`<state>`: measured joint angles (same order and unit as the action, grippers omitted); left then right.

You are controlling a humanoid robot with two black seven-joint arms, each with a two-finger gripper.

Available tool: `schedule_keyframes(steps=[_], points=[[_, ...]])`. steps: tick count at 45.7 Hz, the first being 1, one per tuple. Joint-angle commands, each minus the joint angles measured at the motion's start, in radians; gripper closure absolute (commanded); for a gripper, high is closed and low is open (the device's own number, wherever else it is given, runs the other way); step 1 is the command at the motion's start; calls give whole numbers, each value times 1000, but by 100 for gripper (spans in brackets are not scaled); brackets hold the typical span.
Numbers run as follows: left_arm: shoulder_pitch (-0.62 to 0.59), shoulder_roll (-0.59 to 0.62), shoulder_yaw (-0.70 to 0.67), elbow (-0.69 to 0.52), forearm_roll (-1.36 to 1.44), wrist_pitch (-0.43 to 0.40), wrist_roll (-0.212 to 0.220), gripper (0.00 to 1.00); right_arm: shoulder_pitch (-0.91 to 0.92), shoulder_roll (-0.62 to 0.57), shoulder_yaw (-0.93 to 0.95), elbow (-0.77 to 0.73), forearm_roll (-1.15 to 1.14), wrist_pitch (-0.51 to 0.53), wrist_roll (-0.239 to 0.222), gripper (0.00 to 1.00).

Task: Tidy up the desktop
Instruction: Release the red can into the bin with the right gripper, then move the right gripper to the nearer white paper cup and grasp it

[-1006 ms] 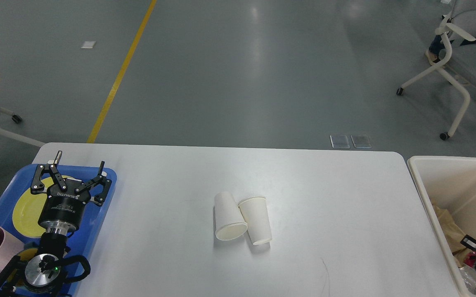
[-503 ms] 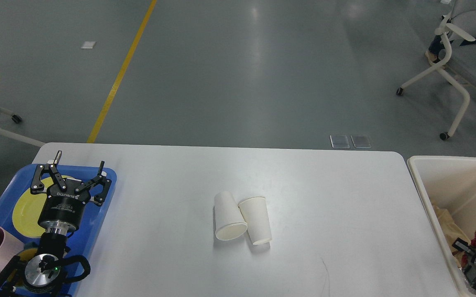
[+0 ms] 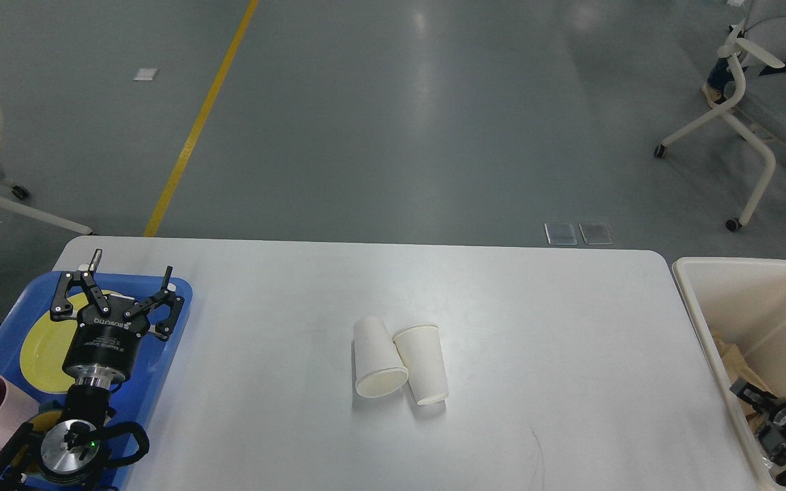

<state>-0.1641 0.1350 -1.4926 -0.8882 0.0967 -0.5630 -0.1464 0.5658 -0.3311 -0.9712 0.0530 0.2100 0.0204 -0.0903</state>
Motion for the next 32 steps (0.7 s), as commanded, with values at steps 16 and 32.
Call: schedule_keyframes(steps=[16, 32], points=[[0, 0, 2, 0, 0, 0, 1, 4, 663, -194, -73, 723, -221, 101, -203, 0], [0, 0, 2, 0, 0, 0, -1, 4, 1242, -23, -238, 1061, -212, 676, -203, 0]])
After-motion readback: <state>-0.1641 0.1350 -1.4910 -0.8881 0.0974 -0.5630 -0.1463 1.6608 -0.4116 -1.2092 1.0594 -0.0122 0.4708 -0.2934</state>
